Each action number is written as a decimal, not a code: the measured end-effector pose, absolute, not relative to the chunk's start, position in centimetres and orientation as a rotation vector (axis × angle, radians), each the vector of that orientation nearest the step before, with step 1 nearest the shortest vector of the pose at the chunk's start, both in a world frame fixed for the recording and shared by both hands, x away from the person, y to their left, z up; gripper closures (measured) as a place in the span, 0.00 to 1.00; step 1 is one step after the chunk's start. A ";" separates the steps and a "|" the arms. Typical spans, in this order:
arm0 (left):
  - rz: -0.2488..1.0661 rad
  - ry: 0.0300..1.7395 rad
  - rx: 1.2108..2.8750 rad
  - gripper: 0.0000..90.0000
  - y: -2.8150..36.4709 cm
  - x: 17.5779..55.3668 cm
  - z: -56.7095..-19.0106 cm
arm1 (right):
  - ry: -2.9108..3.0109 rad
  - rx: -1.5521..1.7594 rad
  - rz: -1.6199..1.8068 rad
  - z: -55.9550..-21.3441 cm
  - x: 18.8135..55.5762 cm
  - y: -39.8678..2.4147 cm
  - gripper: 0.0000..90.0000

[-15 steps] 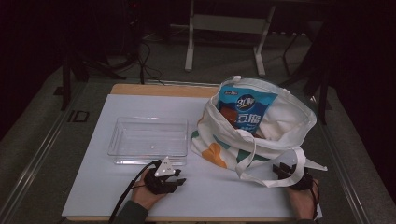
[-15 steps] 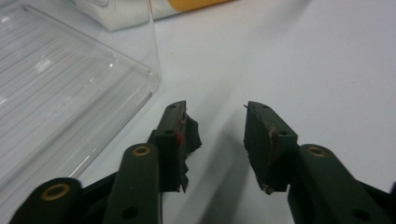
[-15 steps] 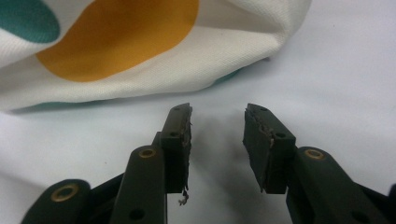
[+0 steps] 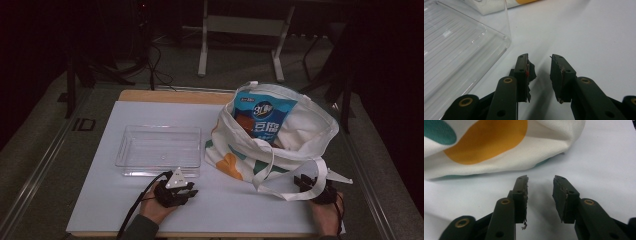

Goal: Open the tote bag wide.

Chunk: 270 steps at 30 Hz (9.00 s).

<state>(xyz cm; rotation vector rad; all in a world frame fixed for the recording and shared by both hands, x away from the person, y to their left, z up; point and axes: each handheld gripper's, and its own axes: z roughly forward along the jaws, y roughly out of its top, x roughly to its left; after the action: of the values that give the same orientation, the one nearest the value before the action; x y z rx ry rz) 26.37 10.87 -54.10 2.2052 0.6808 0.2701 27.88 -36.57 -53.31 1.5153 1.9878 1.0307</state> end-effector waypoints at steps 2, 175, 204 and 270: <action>0.304 0.672 2.218 0.76 10.7 26.2 -54.1 | 1.990 1.508 1.042 -53.0 27.8 -36.6 0.72; 0.303 0.767 2.230 0.95 4.4 39.2 -44.8 | 2.172 1.292 1.433 -51.0 27.9 -33.7 0.99; 0.188 0.733 2.187 0.69 6.3 38.7 -45.3 | 2.172 1.449 1.453 -50.4 28.0 -36.2 0.73; 0.343 0.745 2.151 0.87 4.3 38.2 -43.8 | 2.153 1.585 1.387 -51.7 29.3 -34.7 0.99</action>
<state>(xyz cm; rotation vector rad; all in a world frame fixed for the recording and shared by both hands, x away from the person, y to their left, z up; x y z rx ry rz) 38.17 4.31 -43.80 2.1508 0.7454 0.3430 29.34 -34.68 -51.65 1.5846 2.1531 1.3874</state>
